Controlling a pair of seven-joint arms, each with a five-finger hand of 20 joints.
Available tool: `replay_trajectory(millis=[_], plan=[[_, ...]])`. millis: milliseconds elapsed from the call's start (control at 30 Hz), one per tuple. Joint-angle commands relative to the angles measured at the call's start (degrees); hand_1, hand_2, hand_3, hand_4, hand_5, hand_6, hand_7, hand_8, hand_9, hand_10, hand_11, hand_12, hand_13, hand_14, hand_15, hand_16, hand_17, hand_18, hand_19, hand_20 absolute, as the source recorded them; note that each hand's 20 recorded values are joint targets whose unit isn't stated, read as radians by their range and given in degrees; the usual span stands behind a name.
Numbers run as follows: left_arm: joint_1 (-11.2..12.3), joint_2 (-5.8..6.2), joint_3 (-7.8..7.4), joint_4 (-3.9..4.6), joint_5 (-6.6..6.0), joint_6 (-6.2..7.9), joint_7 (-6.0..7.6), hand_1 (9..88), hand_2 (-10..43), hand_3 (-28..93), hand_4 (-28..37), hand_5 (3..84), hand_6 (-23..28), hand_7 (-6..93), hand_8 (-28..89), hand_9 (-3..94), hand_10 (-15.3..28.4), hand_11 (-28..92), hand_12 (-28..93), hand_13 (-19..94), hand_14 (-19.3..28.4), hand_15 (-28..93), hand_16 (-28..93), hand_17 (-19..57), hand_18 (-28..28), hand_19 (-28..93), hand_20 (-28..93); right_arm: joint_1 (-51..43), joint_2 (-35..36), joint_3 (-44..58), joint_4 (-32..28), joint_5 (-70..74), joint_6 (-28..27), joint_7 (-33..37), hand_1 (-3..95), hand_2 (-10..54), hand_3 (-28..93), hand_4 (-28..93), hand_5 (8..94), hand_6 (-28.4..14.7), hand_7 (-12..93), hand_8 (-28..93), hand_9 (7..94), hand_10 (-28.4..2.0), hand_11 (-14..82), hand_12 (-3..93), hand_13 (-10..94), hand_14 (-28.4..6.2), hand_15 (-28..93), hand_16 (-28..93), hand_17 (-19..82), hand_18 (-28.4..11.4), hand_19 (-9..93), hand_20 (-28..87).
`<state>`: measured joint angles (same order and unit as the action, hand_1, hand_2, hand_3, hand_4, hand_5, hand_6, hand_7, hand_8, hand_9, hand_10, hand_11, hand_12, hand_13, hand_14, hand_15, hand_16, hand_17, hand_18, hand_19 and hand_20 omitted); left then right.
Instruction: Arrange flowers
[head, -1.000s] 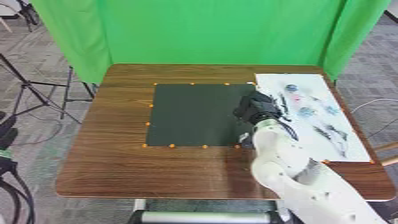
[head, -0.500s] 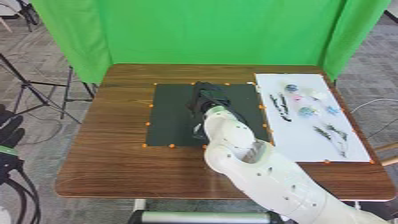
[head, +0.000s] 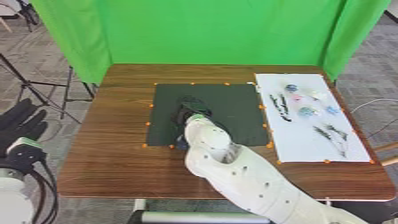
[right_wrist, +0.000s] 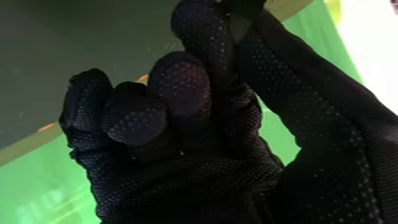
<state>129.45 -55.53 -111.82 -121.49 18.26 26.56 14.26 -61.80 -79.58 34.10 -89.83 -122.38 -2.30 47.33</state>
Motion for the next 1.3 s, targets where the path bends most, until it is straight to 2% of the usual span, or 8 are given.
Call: replay_trajectory(millis=[33,233,367,500,733,1000,1133,1300], plan=[[0.1,7.97,3.06,1.39,-5.06,0.50,3.90,21.5,14.7,69,-28.3,39.8,9.2,21.3,-12,31.4,15.3,26,10,20,15.8,46,-10,-7.1,13.8,34,9,-0.5,-2.5,-1.4,2.0,-0.5,-1.4,0.7,46.9,-9.5,80,-11,78.7,-3.7,42,29,78.9,-14.2,49.7,61.4,66,-20.2,76,50,33,-28.4,78,50],[-2.3,8.51,5.60,2.35,-5.28,-0.28,4.11,21.9,14.4,69,-28.3,39.7,9.2,21.4,-12,31.4,15.3,26,10,20,15.8,46,-10,-7.2,13.8,34,9,-1.1,-3.2,-1.4,3.0,0.0,-4.3,1.7,47.9,-9.5,79,-13,77.8,-3.3,43,28,78.2,-14.5,50.0,61.3,66,-20.1,76,50,32,-28.4,78,50],[-2.6,8.55,5.82,2.29,-5.25,-0.41,4.22,22.1,14.3,69,-28.3,39.8,9.2,21.4,-12,31.3,15.3,26,10,19,15.8,46,-10,-7.2,13.8,34,9,-1.4,-3.3,-1.6,3.7,-0.3,-4.4,2.4,48.5,-9.5,79,-14,77.4,-3.0,43,27,78.0,-14.6,50.4,60.7,65,-20.1,76,50,32,-28.4,78,50],[-3.1,8.40,6.64,2.31,-6.50,-0.68,5.75,22.3,14.1,69,-28.3,39.8,9.2,21.5,-12,31.3,15.2,27,9,19,15.7,46,-10,-7.2,13.8,34,9,-1.6,-2.9,-1.5,4.1,-1.4,-4.5,2.3,49.4,-9.5,78,-17,77.0,-2.6,43,25,77.6,-14.7,50.8,60.5,65,-20.0,76,49,32,-28.4,78,49],[-1.6,7.79,5.36,1.68,-6.66,-0.70,6.11,22.6,14.0,69,-28.3,39.8,9.2,21.8,-12,31.2,15.2,27,9,20,15.7,46,-10,-7.1,13.7,34,9,-2.2,-2.8,-1.8,3.7,-2.0,-7.6,4.1,46.7,-9.5,76,-22,74.2,-2.4,45,22,74.4,-15.6,53.5,58.1,64,-20.0,77,49,31,-28.4,79,48],[-2.1,8.21,5.94,1.63,-6.79,1.51,7.23,22.5,13.9,70,-28.3,39.9,9.2,22.6,-12,31.1,15.3,27,10,20,15.7,47,-10,-7.1,13.7,34,9,-1.7,-2.0,-1.8,3.4,-3.3,-9.2,4.3,38.5,-9.5,75,-28,73.1,-4.6,44,20,71.0,-17.4,59.4,47.4,61,-21.3,77,48,27,-28.4,75,49],[-0.9,8.18,5.49,0.92,-6.97,2.49,8.00,22.4,13.7,70,-28.3,40.1,9.3,22.8,-13,30.9,15.3,27,10,20,15.7,47,-11,-7.1,13.7,34,9,-1.8,-1.3,-1.8,2.2,-2.4,-10.1,4.7,32.8,-9.5,76,-28,72.8,-6.0,48,-8,70.3,-17.8,59.4,46.9,60,-21.9,77,47,26,-28.4,73,51],[-0.7,7.76,5.10,1.11,-7.54,2.91,7.80,21.5,13.7,70,-28.3,39.9,9.4,22.9,-13,30.2,15.2,27,10,20,15.8,47,-11,-7.2,13.7,34,9,-0.7,-0.5,-1.8,1.1,-2.8,-9.8,4.1,28.5,-9.5,74,-28,72.6,-6.6,47,-10,69.7,-18.4,59.0,46.7,60,-22.5,77,47,25,-28.4,72,51]])
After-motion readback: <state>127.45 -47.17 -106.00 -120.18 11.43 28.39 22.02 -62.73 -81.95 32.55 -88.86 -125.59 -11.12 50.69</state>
